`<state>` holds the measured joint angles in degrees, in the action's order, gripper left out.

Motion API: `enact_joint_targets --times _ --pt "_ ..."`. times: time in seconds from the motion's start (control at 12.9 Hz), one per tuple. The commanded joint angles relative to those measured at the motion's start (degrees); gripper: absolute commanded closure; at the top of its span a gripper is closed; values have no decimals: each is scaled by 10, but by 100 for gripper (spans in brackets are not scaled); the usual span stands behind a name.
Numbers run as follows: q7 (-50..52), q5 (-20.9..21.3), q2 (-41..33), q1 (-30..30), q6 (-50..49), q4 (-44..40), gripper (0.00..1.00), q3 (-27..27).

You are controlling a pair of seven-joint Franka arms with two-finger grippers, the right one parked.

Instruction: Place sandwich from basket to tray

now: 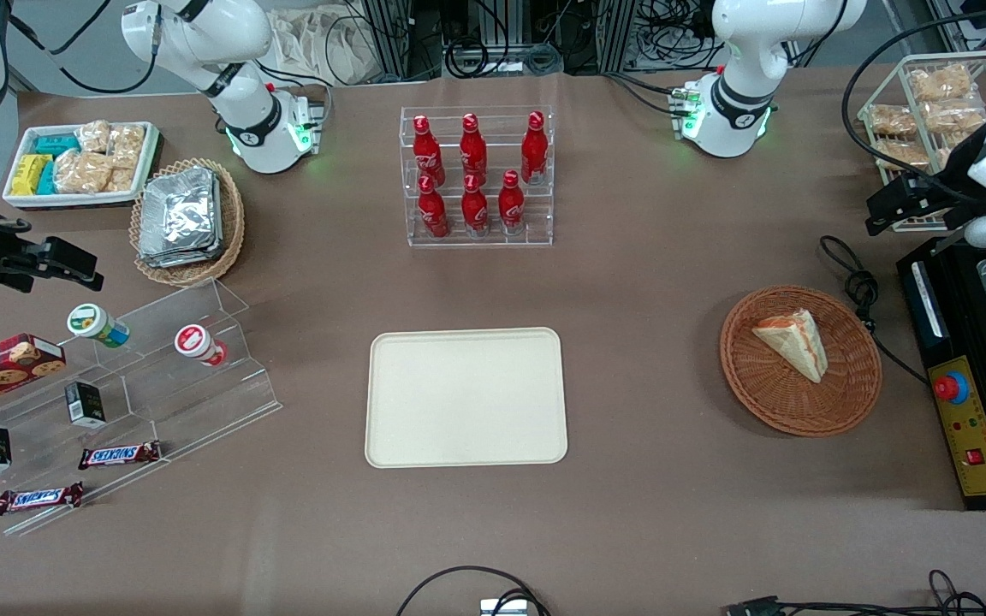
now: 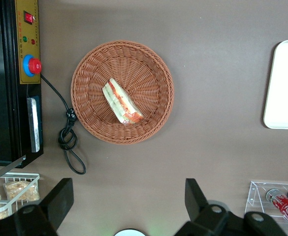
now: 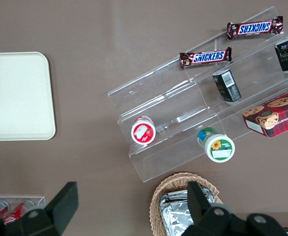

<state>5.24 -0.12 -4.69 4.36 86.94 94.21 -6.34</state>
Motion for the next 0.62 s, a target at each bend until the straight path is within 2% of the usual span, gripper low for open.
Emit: enact_joint_targets --times 0.0,0.31,0.46,0.54 --pt "-8 -6 1 -6 -15 -10 0 7" --pt "-8 6 8 -5 -10 -4 0 7" --pt "0 7 21 -1 4 22 0 9" --pt "1 6 18 19 33 53 0 8"
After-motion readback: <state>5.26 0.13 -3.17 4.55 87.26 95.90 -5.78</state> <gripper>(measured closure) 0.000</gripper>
